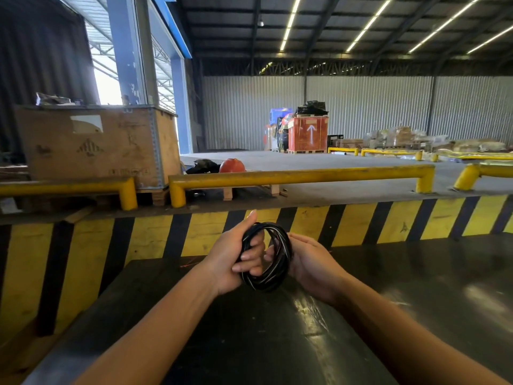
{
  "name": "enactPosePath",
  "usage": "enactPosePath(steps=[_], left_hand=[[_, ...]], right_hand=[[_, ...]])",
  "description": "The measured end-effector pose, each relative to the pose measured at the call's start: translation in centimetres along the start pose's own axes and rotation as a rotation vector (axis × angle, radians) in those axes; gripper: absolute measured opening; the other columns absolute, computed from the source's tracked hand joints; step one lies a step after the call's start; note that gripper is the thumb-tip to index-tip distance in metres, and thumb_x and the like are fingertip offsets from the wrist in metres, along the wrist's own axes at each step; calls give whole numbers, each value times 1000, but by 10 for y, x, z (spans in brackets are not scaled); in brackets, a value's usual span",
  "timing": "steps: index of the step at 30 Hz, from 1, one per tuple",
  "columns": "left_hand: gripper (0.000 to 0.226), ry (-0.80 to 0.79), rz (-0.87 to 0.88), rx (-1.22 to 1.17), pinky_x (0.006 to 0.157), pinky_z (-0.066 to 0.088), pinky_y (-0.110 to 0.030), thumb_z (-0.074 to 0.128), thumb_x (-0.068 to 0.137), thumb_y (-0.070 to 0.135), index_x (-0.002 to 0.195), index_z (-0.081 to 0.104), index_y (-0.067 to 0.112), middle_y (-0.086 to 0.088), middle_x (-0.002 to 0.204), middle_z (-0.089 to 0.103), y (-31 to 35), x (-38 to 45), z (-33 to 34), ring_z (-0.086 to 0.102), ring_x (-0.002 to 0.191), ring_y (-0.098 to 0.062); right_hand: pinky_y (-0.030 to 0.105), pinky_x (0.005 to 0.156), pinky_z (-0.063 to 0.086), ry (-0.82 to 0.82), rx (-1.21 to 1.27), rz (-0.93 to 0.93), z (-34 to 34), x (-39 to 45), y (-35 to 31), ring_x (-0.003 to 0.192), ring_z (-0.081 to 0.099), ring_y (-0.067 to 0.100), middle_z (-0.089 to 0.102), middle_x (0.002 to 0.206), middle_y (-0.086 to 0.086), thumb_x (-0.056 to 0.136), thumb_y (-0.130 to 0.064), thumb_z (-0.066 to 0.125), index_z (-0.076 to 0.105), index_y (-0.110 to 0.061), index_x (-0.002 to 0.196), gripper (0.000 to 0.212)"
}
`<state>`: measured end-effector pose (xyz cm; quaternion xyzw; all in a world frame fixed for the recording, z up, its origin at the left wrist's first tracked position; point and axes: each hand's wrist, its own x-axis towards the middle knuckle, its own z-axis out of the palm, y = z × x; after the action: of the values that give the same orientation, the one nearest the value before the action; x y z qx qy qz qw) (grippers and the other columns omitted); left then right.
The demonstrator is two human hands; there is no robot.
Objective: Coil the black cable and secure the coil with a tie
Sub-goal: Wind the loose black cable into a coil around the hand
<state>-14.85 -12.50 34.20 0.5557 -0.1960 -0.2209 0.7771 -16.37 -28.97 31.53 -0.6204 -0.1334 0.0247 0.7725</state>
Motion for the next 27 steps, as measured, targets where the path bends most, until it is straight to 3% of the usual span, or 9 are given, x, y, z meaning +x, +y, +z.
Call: enactPosePath(steps=[3, 7, 11, 16, 19, 21, 24, 27], left_hand=[[54, 170, 26, 76, 40, 30, -23, 46, 93, 49, 50, 47, 15, 4, 38, 31, -5, 6, 1, 25, 31, -9], [53, 396, 99, 134, 45, 28, -27, 46, 94, 45, 50, 48, 16, 5, 37, 32, -11, 16, 5, 25, 33, -10], [46, 503, 157, 146, 46, 30, -27, 45, 95, 37, 55, 48, 15, 4, 40, 33, -15, 25, 8, 27, 34, -10], [40, 393, 118, 182, 54, 37, -31, 39, 96, 30, 64, 54, 12, 1, 43, 35, -28, 31, 20, 33, 41, -14], [36, 345, 105, 342, 68, 43, -34, 38, 97, 29, 85, 65, 8, -1, 56, 55, -40, 36, 23, 53, 59, -17], [43, 282, 165, 581, 74, 45, -36, 39, 98, 34, 89, 66, 3, -5, 69, 61, -47, 41, 22, 57, 70, -18], [46, 185, 197, 962, 69, 48, -33, 45, 92, 50, 82, 65, 10, -3, 73, 62, -63, 48, 24, 58, 66, -14], [33, 175, 142, 1017, 55, 49, -22, 52, 91, 47, 80, 62, 18, 2, 69, 61, -91, 53, 30, 58, 60, -9]], right_hand=[[32, 79, 53, 74, -88, -46, -1, -4, 2, 84, 66, 18, 68, 86, 7, 96, -20, 45, 63, -4, 108, 27], [38, 90, 53, 122, -235, -126, 6, -10, 3, 94, 67, 26, 70, 98, 15, 98, -29, 39, 67, -10, 103, 34], [40, 89, 53, 70, -512, -264, 7, -18, 4, 93, 66, 22, 69, 97, 14, 96, -30, 45, 65, -12, 101, 28], [39, 76, 52, 126, -636, -365, -12, -24, 4, 80, 64, 24, 68, 83, 13, 94, -13, 50, 66, -14, 86, 17], [19, 68, 52, 129, -673, -361, -27, -29, 4, 77, 66, 5, 71, 76, -14, 93, -8, 50, 62, -34, 77, 33], [15, 68, 50, 120, -705, -305, -38, -31, 10, 78, 66, 0, 71, 77, -19, 92, -8, 51, 67, -32, 84, 30], [22, 76, 53, 95, -744, -211, -56, -33, 29, 88, 68, 8, 73, 94, -1, 92, -10, 51, 68, -18, 106, 24], [21, 77, 51, 99, -732, -154, -72, -39, 55, 87, 65, 2, 70, 94, -5, 90, -8, 52, 66, -15, 111, 26]])
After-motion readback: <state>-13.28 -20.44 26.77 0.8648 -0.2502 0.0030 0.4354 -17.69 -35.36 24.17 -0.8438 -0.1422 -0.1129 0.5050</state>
